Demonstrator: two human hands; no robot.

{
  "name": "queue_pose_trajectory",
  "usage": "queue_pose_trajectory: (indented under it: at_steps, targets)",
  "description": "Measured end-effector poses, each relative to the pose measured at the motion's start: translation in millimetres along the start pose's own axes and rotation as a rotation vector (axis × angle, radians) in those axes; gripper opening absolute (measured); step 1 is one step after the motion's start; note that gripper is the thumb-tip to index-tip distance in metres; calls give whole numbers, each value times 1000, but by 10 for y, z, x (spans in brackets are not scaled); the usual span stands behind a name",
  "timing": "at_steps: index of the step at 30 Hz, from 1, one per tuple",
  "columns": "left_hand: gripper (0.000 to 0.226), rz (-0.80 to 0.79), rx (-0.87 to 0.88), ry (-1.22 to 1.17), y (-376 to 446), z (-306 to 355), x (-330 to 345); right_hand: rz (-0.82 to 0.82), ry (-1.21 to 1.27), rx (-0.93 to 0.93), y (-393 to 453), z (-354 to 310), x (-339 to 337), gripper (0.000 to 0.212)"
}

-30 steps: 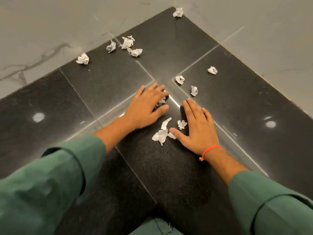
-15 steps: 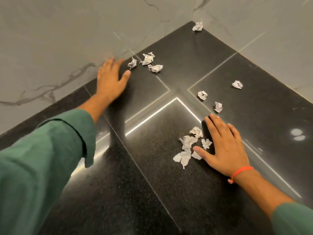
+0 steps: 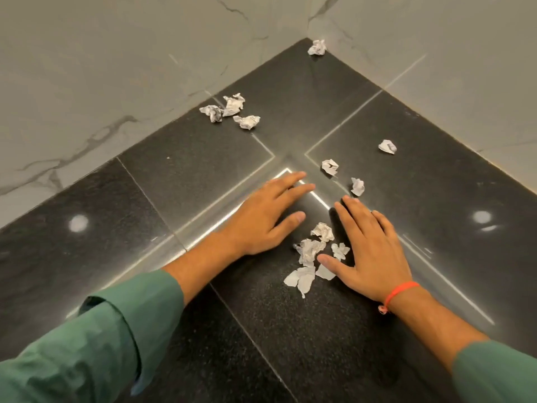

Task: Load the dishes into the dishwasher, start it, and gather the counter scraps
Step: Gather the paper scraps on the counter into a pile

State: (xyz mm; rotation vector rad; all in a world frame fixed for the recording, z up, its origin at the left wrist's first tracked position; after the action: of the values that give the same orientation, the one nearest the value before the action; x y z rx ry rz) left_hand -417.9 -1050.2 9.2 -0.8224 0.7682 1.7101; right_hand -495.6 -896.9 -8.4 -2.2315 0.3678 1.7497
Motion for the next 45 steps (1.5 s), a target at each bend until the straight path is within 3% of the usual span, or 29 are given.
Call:
queue_pose_trajectory:
  at_steps: [2,5,8,10,13,16,19,23,27,31,40,45]
  targets:
    - [51,118,-32,-27,226,-74,-178,-5,-4,2,0,2,5,97]
    - [54,333,-263,58,736,-684,-712,-8,0,1,-10,4,0,96]
    - [66,301,-535,138,1135,-1405,-1125,-3,10,-6,-13,0,-6,94]
    - [80,185,-599,98,1268,-1727,-1171,1,20,-9,-11,-6,-10,94]
    - [82,15,-489,183,1294,-1767,-906,-1,32,-4,-6,4,-10,95]
    - [57,43,-268,272,1095,-1336,-591,-9,36,2,-2,13,-2,99]
    - [45,16,-84,197,740,-710,-246,-12,46,11,0,22,3,100]
    - [47,-103,13,48,178,-59,173,-2,64,16,-4,15,-5,102]
    - [43,-24,-51,-143,107,21,106,0,75,10,-21,4,-15,104]
    - [45,79,-125,-126,661,-226,-150,1,87,0,-8,4,-23,102]
    - [70,-75,-400,160,2586,-1073,-154,-22,135,13,15,31,13,100]
    - [80,-72,-435,182,3187,-1203,-202,-42,92,7,40,53,29,103]
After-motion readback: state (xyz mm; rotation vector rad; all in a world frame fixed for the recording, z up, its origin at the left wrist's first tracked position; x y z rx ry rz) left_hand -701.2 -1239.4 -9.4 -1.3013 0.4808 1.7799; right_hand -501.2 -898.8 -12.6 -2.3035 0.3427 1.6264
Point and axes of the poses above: each hand's wrist, its own y-axis towards the middle knuckle, its own x-axis out of the palm, z = x × y, the point moved 10 cm from there along y, towards the middle knuckle, and after that the axes turned 8 degrees about -x, right-handed, at the moved point
